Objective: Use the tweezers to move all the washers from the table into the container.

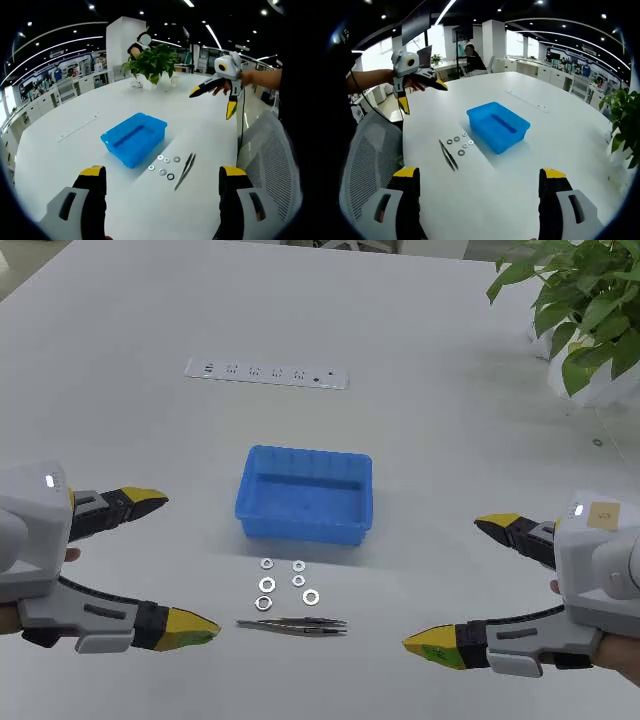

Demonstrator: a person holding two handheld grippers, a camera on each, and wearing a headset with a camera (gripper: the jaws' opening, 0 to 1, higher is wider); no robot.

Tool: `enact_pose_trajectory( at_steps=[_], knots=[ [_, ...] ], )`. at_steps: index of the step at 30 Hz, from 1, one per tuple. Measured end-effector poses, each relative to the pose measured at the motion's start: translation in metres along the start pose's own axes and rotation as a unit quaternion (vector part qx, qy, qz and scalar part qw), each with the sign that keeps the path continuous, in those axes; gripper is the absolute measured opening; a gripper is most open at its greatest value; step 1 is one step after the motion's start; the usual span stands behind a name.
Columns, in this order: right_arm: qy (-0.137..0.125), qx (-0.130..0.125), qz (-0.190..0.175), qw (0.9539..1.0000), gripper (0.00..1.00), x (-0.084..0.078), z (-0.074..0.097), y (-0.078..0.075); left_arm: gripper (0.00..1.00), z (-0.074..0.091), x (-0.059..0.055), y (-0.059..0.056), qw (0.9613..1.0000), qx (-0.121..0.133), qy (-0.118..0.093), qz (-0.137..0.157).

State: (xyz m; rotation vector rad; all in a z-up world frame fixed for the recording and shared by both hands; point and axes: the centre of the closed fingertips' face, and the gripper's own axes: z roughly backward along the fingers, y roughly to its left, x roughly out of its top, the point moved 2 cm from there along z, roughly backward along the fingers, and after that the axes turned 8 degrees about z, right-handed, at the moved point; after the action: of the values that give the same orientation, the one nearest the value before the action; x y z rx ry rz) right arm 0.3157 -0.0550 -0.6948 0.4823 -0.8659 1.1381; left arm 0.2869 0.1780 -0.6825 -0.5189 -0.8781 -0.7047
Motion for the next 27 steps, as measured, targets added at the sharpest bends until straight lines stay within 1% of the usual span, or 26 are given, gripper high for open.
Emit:
enact_pose_trajectory(
  at_steps=[16,27],
  knots=[
    [-0.001,0.001,0.0,1.0,1.0,0.0006,-0.0003,-0.0003,0.99,-0.0002,-0.0025,-0.0003,1.0,-0.001,0.003,-0.001],
    [-0.001,-0.002,-0.001,1.0,1.0,0.0,-0.0005,-0.001,0.99,-0.0012,-0.0006,0.0002,1.0,0.0,0.001,-0.003]
  ],
)
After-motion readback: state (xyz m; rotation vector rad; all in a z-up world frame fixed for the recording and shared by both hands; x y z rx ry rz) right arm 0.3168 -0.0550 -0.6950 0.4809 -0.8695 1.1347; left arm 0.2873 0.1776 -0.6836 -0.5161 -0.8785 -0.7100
